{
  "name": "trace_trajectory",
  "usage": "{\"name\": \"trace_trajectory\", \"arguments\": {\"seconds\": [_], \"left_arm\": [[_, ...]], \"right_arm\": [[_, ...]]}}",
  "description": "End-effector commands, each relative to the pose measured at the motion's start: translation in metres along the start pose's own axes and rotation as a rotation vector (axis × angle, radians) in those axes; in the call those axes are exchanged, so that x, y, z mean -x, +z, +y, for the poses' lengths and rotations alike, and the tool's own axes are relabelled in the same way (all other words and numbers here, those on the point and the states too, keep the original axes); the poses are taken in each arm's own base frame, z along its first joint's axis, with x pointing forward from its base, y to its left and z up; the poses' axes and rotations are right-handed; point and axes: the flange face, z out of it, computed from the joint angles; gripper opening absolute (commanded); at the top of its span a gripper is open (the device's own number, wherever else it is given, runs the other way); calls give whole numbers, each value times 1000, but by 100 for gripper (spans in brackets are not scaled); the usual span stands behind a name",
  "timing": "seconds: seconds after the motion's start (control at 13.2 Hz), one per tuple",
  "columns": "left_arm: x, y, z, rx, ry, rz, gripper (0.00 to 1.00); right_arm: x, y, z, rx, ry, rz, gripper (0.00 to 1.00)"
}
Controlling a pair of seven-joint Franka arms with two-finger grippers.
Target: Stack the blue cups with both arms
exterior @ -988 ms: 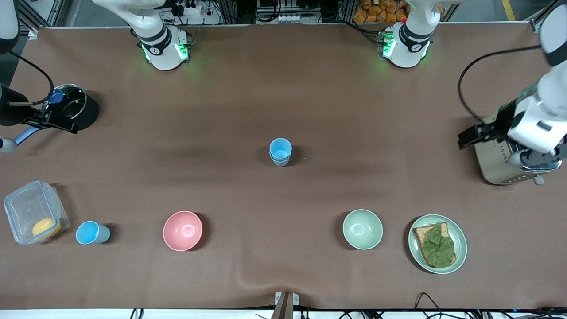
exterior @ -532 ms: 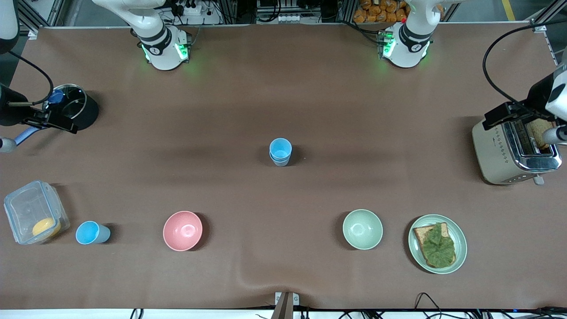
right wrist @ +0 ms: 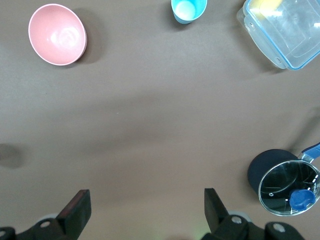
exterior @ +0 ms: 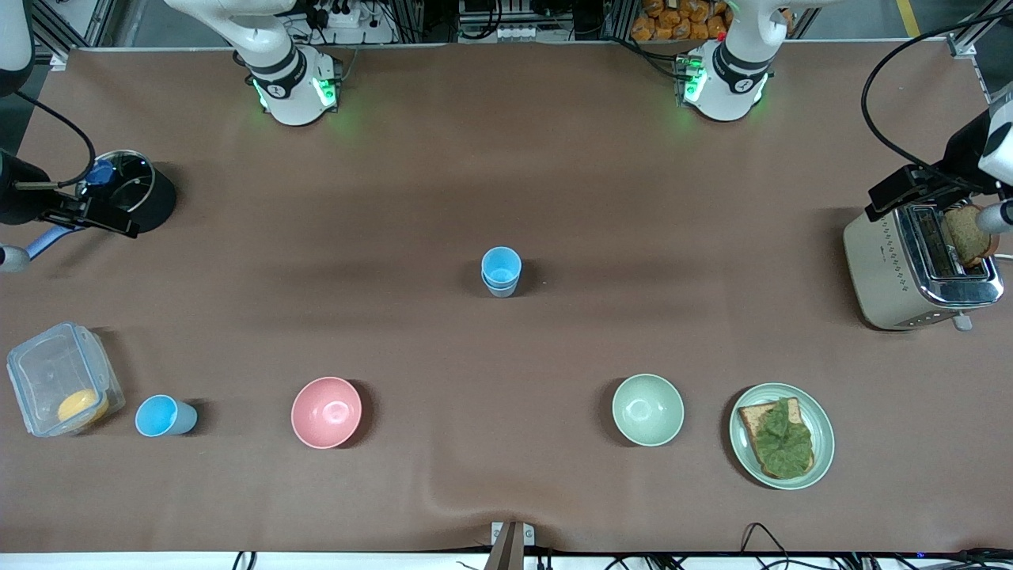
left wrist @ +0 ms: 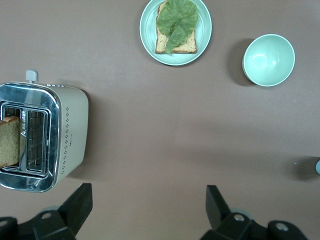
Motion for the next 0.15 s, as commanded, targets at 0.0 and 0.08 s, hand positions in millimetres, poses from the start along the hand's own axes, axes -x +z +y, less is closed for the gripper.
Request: {"name": "trace_trajectory", "arguments": {"seconds": [0.0, 0.08], "left_arm": [[3, -4, -2, 25, 17, 19, 100], [-1, -4, -2, 25, 17, 18, 100]], "right_arm": [[7, -6, 3, 14, -3, 5, 100], [7, -6, 3, 14, -3, 5, 100]]}}
